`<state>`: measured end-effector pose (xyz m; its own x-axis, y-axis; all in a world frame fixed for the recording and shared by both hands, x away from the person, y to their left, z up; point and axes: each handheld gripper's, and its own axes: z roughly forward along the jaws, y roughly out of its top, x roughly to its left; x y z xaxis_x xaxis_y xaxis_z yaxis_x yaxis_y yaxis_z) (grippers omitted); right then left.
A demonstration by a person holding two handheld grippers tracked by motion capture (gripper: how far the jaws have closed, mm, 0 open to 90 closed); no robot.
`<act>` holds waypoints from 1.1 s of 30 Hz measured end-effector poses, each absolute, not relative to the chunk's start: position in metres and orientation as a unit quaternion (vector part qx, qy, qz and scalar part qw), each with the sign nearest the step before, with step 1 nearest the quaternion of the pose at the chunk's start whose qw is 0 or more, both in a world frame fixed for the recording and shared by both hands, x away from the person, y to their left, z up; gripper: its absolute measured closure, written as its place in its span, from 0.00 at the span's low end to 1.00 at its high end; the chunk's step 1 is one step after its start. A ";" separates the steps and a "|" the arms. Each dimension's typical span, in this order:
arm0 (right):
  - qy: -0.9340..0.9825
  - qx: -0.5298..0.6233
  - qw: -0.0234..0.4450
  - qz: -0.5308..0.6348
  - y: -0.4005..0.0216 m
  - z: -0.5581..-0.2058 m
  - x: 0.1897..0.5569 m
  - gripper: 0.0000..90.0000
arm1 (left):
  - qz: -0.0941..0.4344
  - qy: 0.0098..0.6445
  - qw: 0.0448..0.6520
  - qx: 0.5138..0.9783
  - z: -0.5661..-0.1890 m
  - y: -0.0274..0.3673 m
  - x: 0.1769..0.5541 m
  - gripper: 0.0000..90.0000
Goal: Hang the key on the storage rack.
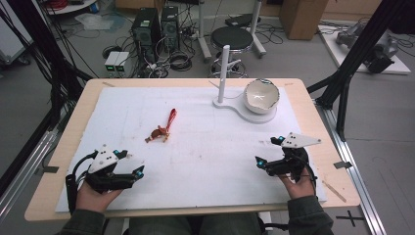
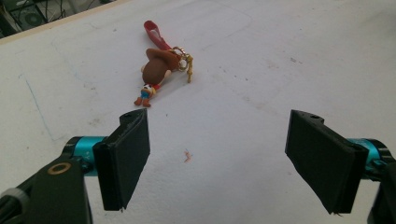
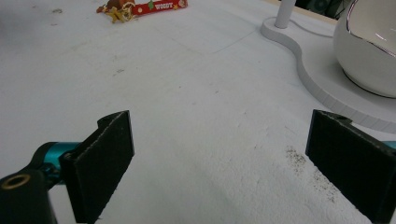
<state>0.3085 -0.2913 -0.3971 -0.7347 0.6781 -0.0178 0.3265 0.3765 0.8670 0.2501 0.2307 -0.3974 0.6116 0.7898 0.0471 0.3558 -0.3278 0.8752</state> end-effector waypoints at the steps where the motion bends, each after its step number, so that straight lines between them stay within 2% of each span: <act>1: 0.808 0.309 0.190 0.464 -0.291 -0.397 0.309 0.07 | 0.241 0.368 0.449 0.778 -0.398 0.230 0.251 0.25; 33: 0.807 0.310 0.196 0.463 -0.294 -0.397 0.308 0.07 | 0.237 0.354 0.452 0.784 -0.395 0.223 0.252 0.25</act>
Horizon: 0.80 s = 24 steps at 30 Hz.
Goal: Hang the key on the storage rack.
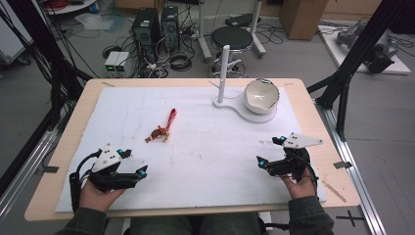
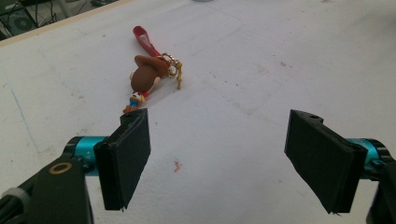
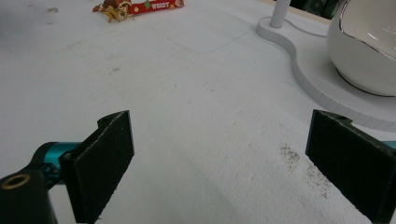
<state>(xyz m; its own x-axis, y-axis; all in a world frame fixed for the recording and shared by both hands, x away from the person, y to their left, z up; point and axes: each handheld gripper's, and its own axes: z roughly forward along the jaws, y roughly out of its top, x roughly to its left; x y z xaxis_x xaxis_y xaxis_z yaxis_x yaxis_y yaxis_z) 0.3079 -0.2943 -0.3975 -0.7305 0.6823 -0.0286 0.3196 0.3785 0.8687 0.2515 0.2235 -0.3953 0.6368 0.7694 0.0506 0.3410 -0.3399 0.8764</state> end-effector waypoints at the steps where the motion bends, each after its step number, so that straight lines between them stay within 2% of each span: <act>1: 0.807 0.311 0.196 0.463 -0.294 -0.398 0.308 0.08 | 0.236 0.354 0.452 0.784 -0.395 0.223 0.251 0.25; 24: 0.806 0.312 0.198 0.462 -0.293 -0.397 0.305 0.07 | 0.226 0.349 0.459 0.785 -0.388 0.217 0.259 0.26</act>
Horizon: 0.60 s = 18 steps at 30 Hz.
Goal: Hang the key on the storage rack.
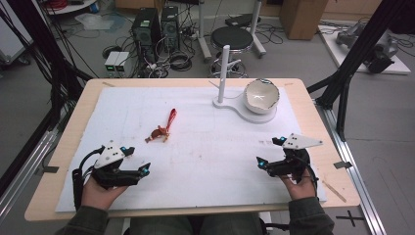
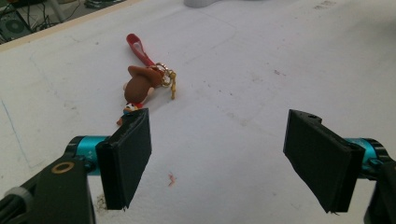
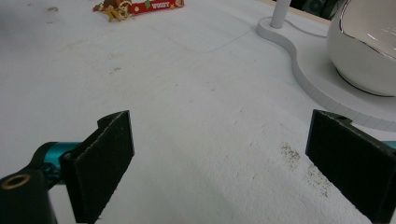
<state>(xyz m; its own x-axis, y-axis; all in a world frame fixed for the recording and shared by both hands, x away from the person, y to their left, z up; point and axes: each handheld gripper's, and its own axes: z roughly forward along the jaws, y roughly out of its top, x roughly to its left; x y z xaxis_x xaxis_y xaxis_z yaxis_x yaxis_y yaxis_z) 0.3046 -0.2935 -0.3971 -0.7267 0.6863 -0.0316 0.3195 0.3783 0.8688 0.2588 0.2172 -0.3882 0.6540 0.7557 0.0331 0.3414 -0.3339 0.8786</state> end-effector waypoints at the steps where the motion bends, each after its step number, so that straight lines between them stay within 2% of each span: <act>1: 0.806 0.310 0.200 0.462 -0.294 -0.397 0.305 0.08 | 0.225 0.348 0.462 0.784 -0.389 0.217 0.260 0.26; 18: 0.804 0.310 0.199 0.466 -0.293 -0.396 0.306 0.07 | 0.198 0.348 0.460 0.792 -0.382 0.206 0.284 0.30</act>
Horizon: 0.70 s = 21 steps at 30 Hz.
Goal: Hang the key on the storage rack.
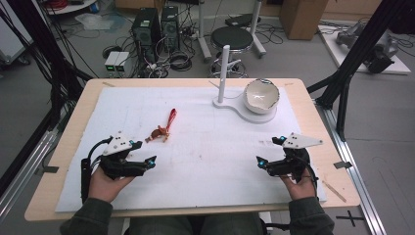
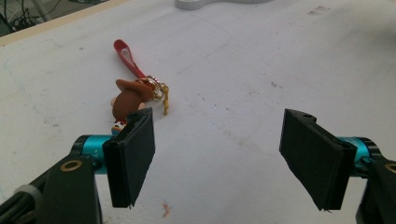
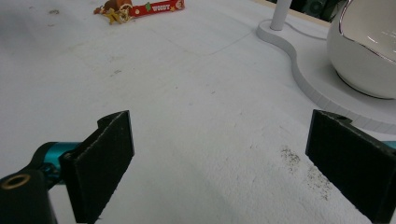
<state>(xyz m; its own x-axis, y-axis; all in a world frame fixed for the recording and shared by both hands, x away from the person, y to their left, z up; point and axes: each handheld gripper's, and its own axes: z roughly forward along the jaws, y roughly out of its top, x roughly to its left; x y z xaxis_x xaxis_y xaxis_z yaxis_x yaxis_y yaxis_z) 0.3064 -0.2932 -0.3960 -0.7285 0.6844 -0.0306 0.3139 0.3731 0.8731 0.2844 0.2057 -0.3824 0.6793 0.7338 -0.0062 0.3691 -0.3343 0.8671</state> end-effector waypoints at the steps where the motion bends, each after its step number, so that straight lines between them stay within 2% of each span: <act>1: 0.804 0.310 0.198 0.466 -0.293 -0.396 0.306 0.07 | 0.196 0.348 0.459 0.793 -0.381 0.205 0.286 0.30; 21: 0.803 0.307 0.197 0.472 -0.294 -0.395 0.308 0.07 | 0.172 0.365 0.438 0.804 -0.365 0.195 0.324 0.32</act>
